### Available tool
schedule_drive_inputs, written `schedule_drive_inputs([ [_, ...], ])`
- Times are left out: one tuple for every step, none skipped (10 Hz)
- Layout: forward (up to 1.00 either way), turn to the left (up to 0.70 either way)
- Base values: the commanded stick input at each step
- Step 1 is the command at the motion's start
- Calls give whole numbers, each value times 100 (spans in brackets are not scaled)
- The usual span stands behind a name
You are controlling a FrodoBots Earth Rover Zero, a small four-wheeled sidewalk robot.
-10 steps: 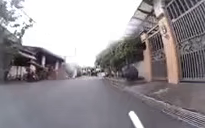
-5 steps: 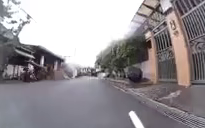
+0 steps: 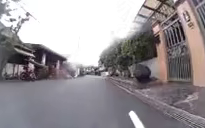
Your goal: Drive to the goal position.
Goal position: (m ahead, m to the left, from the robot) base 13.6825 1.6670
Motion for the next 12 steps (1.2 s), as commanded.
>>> schedule_drive_inputs([
  [85, -19],
  [85, -25],
  [85, -31],
  [85, -34],
  [85, -34],
  [85, -34],
  [85, -32],
  [85, -25],
  [85, 0],
  [85, 0],
  [85, 0],
  [85, 0],
])
